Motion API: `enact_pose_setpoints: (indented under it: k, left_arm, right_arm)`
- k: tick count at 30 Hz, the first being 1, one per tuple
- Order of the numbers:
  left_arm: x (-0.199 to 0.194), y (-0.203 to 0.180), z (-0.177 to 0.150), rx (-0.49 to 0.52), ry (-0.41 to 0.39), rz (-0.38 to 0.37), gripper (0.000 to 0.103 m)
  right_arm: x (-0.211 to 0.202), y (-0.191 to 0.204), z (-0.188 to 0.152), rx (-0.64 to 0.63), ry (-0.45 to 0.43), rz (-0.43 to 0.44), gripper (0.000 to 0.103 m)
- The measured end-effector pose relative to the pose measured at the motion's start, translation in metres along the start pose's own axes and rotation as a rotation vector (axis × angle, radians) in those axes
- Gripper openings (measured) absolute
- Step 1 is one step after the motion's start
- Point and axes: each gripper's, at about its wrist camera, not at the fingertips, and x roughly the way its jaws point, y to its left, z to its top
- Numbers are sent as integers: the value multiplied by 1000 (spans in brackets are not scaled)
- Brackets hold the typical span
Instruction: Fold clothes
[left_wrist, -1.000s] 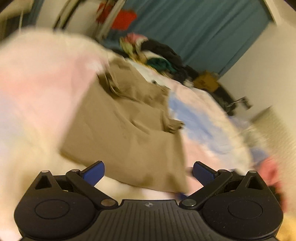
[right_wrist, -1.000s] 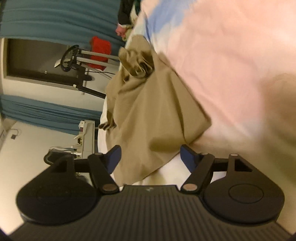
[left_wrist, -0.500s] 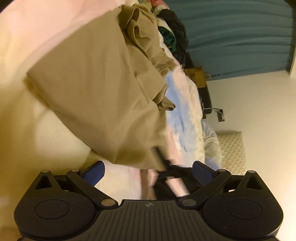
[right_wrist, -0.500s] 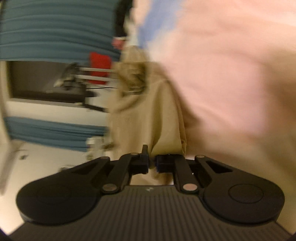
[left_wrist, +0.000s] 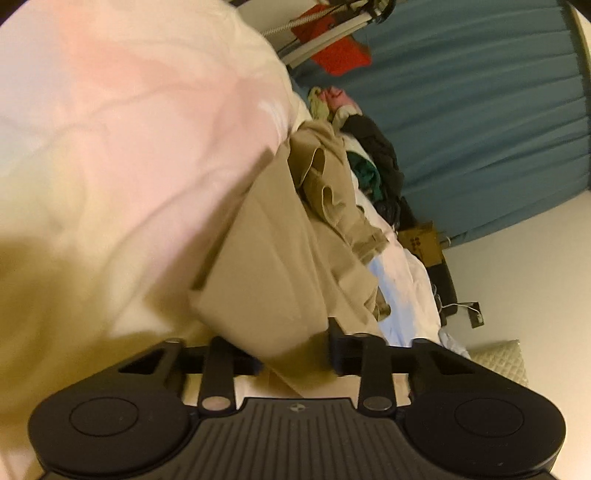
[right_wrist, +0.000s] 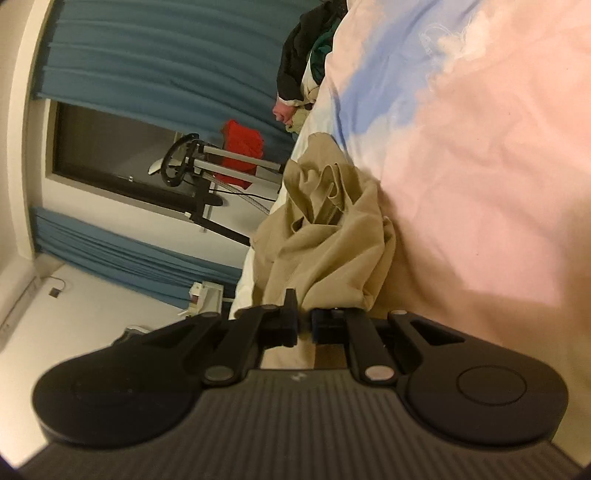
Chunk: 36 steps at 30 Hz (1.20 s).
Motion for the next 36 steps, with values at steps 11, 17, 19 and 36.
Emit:
enact_pose_setpoints:
  k: [11, 17, 19, 36]
  left_arm:
    - [-54, -32, 3, 64, -46, -132, 11]
    - [-135, -54, -18, 139, 37, -122, 11]
    - [-163, -59, -36, 163, 72, -82, 11]
    - [-120, -105, -14, 173, 58, 44, 13]
  right_arm:
    - [-32, 35, 4, -75, -12, 4, 9]
    - [-100, 69, -23, -145, 17, -42, 9]
    - [-128, 74, -38, -172, 29, -40, 9]
    - [-97, 80, 4, 2, -20, -157, 10]
